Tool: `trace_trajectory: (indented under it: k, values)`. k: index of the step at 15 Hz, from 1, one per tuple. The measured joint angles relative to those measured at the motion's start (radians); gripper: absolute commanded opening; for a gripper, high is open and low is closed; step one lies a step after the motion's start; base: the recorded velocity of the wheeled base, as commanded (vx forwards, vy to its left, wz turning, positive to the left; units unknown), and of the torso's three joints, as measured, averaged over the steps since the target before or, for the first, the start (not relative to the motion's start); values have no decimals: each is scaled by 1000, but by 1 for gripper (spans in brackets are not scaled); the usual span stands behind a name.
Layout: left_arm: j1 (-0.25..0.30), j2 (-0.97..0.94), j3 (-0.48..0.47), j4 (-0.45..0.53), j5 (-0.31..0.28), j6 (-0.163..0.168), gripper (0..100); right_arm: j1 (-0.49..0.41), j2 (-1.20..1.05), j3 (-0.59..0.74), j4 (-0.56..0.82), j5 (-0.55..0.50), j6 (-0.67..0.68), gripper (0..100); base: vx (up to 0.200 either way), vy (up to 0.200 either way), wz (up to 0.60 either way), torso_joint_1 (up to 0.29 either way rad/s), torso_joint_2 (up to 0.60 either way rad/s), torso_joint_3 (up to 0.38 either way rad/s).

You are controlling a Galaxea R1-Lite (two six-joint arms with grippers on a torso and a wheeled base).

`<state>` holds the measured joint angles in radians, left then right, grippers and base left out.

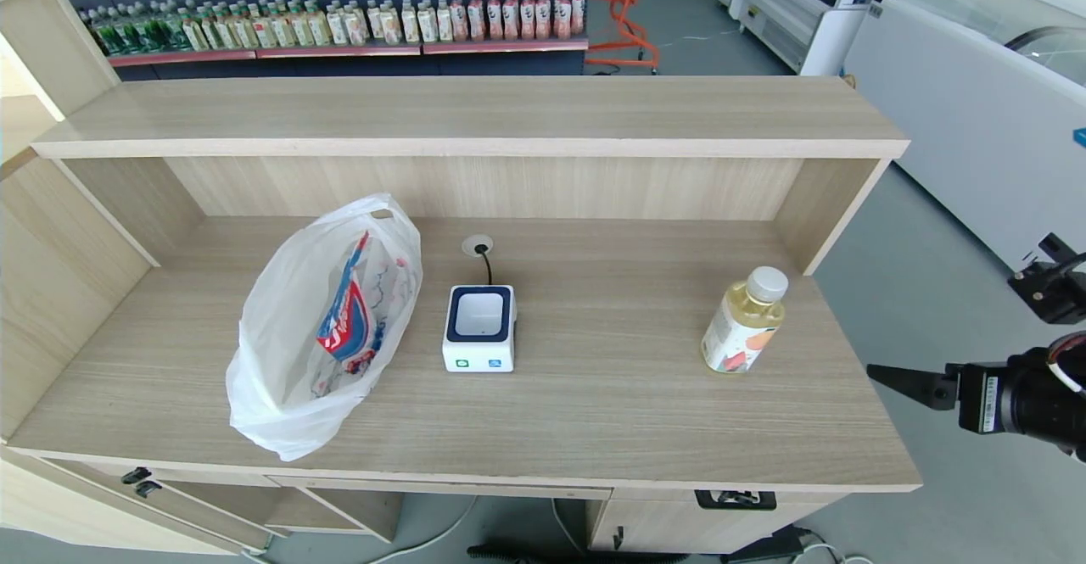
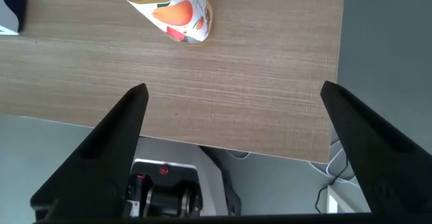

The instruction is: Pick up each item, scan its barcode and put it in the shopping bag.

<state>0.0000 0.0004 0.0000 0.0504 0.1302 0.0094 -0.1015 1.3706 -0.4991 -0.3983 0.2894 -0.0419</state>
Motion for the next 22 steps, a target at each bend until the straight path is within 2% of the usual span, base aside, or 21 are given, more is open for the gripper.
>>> trace_trajectory:
  k: [4, 8, 17, 22]
  values:
    - [0, 0, 0, 0, 0, 0, 100, 71, 149, -4, -207, -1, -5, 100, 0, 0, 0, 0, 0, 0]
    - [0, 0, 0, 0, 0, 0, 100, 132, 263, -25, -297, 0, -8, 100, 0, 0, 0, 0, 0, 0]
    - [0, 0, 0, 0, 0, 0, 100, 212, 481, -53, -591, -3, -36, 100, 0, 0, 0, 0, 0, 0]
    - [0, 0, 0, 0, 0, 0, 100, 227, 581, -133, -614, -1, -35, 100, 0, 0, 0, 0, 0, 0]
